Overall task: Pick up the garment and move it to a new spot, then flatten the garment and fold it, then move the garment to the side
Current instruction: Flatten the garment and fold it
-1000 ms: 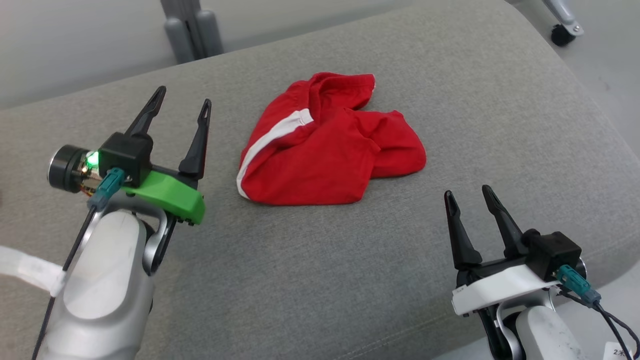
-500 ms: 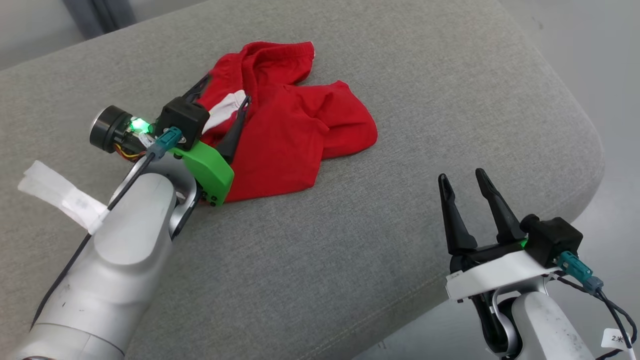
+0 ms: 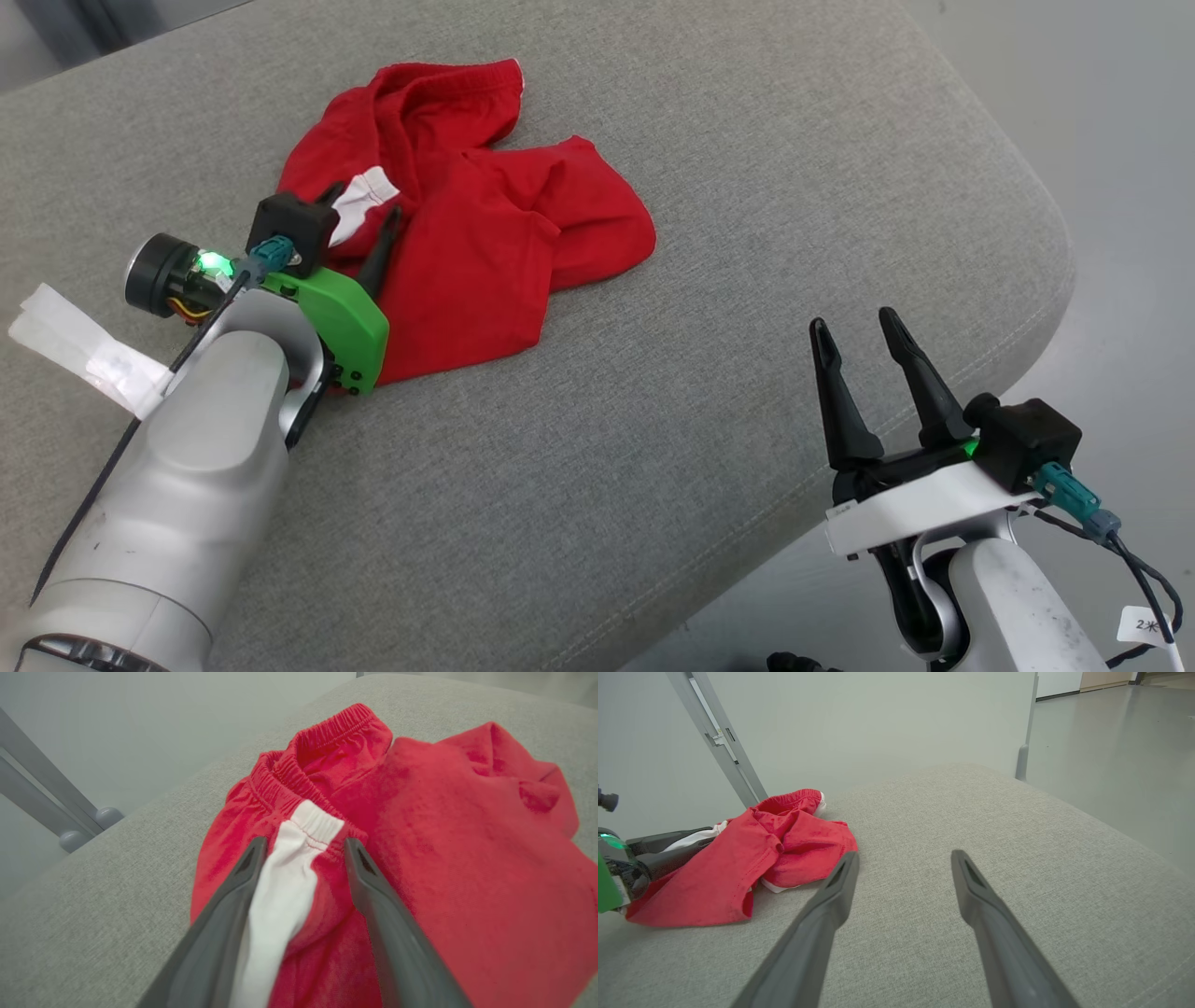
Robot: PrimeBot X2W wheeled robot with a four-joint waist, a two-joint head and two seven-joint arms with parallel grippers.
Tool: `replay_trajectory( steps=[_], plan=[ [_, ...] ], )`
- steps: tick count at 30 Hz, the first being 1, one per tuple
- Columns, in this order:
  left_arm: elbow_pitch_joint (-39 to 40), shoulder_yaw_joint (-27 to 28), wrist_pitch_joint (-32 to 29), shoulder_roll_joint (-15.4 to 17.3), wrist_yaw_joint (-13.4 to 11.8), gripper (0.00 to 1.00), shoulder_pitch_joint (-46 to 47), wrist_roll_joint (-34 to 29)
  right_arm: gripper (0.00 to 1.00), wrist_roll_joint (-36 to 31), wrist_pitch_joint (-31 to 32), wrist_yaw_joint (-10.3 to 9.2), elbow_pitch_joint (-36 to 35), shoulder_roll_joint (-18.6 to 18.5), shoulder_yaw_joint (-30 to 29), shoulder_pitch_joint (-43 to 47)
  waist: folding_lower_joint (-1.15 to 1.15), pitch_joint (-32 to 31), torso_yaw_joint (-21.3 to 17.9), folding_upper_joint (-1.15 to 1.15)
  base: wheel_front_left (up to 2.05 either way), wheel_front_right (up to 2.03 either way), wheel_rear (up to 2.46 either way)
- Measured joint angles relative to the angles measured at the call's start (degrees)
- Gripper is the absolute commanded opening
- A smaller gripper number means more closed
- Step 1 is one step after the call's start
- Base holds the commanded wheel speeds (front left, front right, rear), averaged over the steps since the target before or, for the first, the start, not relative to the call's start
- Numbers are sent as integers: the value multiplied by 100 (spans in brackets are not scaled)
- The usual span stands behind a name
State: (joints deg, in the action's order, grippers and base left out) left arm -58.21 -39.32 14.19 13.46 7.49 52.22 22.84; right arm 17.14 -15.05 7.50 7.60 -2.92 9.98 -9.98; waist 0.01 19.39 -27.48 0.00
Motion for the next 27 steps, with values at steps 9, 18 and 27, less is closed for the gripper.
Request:
replay_trajectory(
  steps=[9, 18, 27],
  plan=[
    [333, 318, 79, 13, -1, 0, 133, 403, 100, -76, 0, 0, 19, 2, -93, 56, 0, -151, 153, 0, 0, 0, 0],
    [1839, 1252, 85, 76, -203, 0, -1017, 427, 100, -283, 0, 1, 108, 7, -163, 238, 0, -516, 681, 0, 0, 0, 0],
    [2945, 2094, 86, 101, -482, 0, -2805, 450, 100, -342, 0, 0, 156, 10, -196, 401, 0, -883, 1344, 0, 0, 0, 0]
  ],
)
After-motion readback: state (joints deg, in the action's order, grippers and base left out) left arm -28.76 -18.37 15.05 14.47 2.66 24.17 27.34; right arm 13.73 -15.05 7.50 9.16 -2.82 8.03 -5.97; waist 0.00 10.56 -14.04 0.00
